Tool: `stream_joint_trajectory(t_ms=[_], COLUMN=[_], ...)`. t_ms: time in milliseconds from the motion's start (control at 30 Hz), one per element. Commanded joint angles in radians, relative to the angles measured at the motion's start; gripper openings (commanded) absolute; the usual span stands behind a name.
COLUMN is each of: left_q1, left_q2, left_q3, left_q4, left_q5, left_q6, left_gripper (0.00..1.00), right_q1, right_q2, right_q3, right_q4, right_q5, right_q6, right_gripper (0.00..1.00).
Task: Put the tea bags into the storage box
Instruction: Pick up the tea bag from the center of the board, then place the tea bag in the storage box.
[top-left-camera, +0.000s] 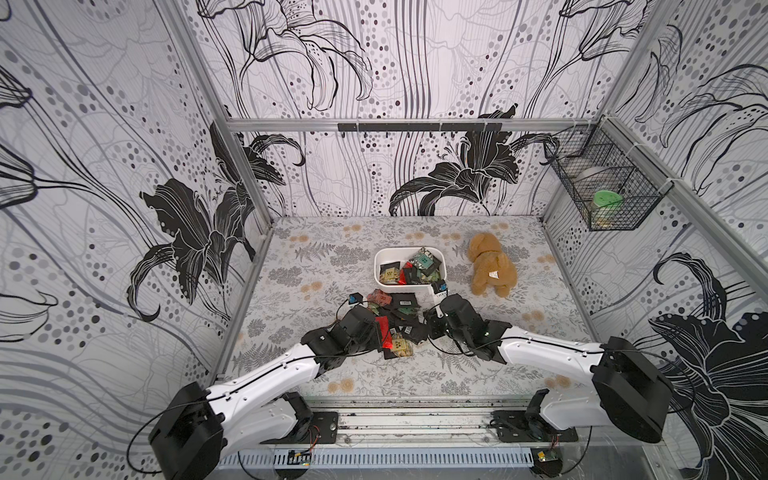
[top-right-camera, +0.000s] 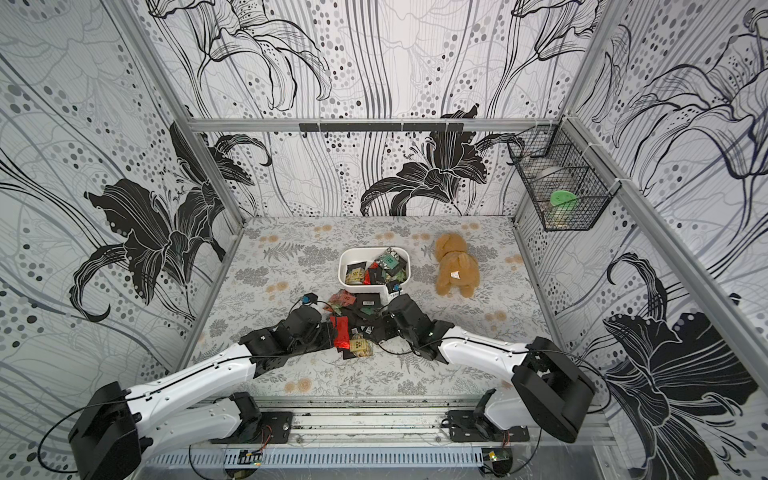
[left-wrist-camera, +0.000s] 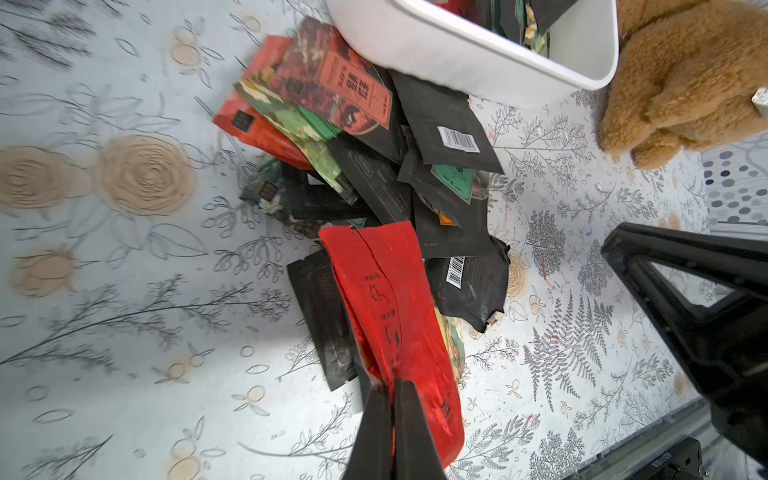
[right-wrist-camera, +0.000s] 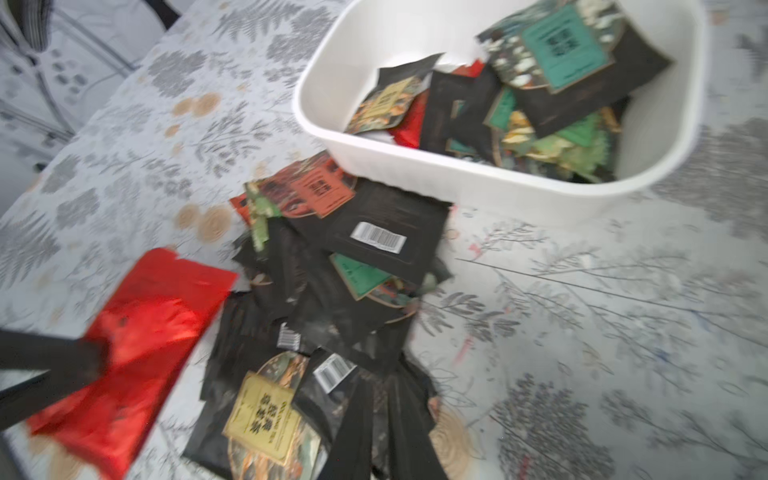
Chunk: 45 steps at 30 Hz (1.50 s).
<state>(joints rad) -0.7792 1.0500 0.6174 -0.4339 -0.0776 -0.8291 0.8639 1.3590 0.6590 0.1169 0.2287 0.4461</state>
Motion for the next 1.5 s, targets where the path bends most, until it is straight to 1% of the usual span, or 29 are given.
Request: stream_joint_trajectory(t_ms=[0, 67, 133, 167, 233, 333, 400, 433, 467, 567, 633, 700, 833, 933, 1033, 1133, 1233, 1300, 1333, 1433, 1467], left_q1=[-0.005, -0.005, -0.005, -0.005, -0.005, -0.001, 0.010, 0.020, 0.031, 0.071, 0.091, 0.111, 0.146, 0.159, 0.183, 0.205, 0.226, 0.239, 0.245, 0.253, 0.253], left_q2=[-0.025, 0.004, 0.045, 0.071, 0.126, 0.230, 0.308, 0.351, 0.395, 0.526, 0.603, 0.673, 0.798, 0.855, 0.891, 0.909, 0.924, 0.928, 0.927, 0.906, 0.888], left_q3=[0.110, 0.191, 0.267, 0.303, 0.371, 0.477, 0.547, 0.586, 0.621, 0.732, 0.790, 0.845, 0.943, 0.964, 0.967, 0.950, 0.935, 0.928, 0.924, 0.913, 0.896], left_q4=[-0.149, -0.202, -0.227, -0.226, -0.203, -0.145, -0.110, -0.092, -0.067, -0.043, -0.023, 0.006, 0.019, 0.067, 0.090, 0.116, 0.122, 0.118, 0.114, 0.080, 0.083], left_q5=[-0.119, -0.156, -0.201, -0.224, -0.256, -0.279, -0.278, -0.269, -0.260, -0.242, -0.232, -0.203, -0.159, -0.133, -0.122, -0.127, -0.131, -0.137, -0.141, -0.168, -0.180], left_q6=[0.003, 0.031, 0.046, 0.054, 0.071, 0.094, 0.107, 0.113, 0.119, 0.081, 0.056, 0.035, -0.014, -0.045, -0.076, -0.076, -0.069, -0.068, -0.063, -0.060, -0.061], left_gripper=[0.00, 0.00, 0.00, 0.00, 0.00, 0.00, 0.00, 0.00, 0.00, 0.00, 0.00, 0.00, 0.00, 0.00, 0.00, 0.00, 0.06, 0.12, 0.18, 0.42, 0.45], right_q1=[0.003, 0.001, 0.000, -0.001, -0.012, -0.050, -0.072, -0.083, -0.095, -0.121, -0.148, -0.180, -0.230, -0.238, -0.240, -0.240, -0.240, -0.241, -0.240, -0.240, -0.240], right_q2=[-0.008, -0.025, -0.053, -0.068, -0.091, -0.122, -0.144, -0.155, -0.166, -0.199, -0.212, -0.213, -0.205, -0.175, -0.156, -0.144, -0.138, -0.136, -0.135, -0.132, -0.133], right_q3=[0.027, 0.021, -0.001, -0.011, -0.027, -0.054, -0.073, -0.080, -0.088, -0.129, -0.156, -0.169, -0.184, -0.157, -0.154, -0.144, -0.132, -0.131, -0.131, -0.125, -0.124], right_q4=[-0.133, -0.143, -0.115, -0.097, -0.078, -0.042, -0.025, -0.018, -0.009, 0.050, 0.096, 0.124, 0.168, 0.152, 0.167, 0.173, 0.178, 0.183, 0.182, 0.176, 0.176], right_q5=[0.265, 0.295, 0.275, 0.263, 0.236, 0.153, 0.125, 0.107, 0.087, 0.044, -0.002, -0.065, -0.148, -0.168, -0.184, -0.191, -0.193, -0.198, -0.200, -0.204, -0.205], right_q6=[0.083, 0.102, 0.103, 0.099, 0.094, 0.088, 0.091, 0.090, 0.089, 0.072, 0.070, 0.071, 0.073, 0.050, 0.041, 0.025, 0.018, 0.004, 0.000, -0.011, -0.014], right_gripper=[0.14, 0.18, 0.24, 0.30, 0.40, 0.65, 0.74, 0.80, 0.84, 0.86, 0.86, 0.85, 0.80, 0.78, 0.77, 0.77, 0.77, 0.77, 0.77, 0.76, 0.76])
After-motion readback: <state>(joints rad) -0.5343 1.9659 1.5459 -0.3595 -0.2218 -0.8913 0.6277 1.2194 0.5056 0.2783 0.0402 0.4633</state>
